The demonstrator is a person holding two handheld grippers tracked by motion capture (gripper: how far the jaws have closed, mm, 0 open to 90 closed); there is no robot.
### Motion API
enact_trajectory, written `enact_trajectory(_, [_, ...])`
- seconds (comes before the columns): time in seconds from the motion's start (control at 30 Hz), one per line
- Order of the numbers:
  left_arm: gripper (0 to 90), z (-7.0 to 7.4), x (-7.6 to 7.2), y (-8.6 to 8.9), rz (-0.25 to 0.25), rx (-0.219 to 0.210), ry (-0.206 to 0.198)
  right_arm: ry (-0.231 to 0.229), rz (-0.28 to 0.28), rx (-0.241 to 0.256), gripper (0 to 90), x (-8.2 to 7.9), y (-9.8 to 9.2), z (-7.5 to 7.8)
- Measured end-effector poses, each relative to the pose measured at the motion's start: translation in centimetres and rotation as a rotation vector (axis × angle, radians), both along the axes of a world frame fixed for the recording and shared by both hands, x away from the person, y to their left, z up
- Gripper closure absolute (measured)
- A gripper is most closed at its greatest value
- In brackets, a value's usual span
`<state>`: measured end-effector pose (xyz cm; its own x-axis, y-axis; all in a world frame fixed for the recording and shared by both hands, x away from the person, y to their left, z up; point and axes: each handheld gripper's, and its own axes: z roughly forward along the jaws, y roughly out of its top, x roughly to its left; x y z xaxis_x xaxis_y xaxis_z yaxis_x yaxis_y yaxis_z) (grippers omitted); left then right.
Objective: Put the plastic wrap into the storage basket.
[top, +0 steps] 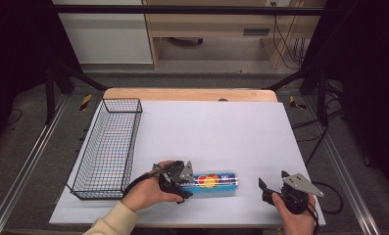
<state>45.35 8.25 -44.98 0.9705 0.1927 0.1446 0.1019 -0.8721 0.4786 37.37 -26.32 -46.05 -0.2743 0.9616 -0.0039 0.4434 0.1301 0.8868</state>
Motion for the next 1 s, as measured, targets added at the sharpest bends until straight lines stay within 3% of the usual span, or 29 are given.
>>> enact_trajectory(1.0, [26.2, -0.46, 0.3, -0.43, 0.01, 0.048, 0.006, 0.003, 0.025, 0.005, 16.7, 0.09, 0.34, -0.03])
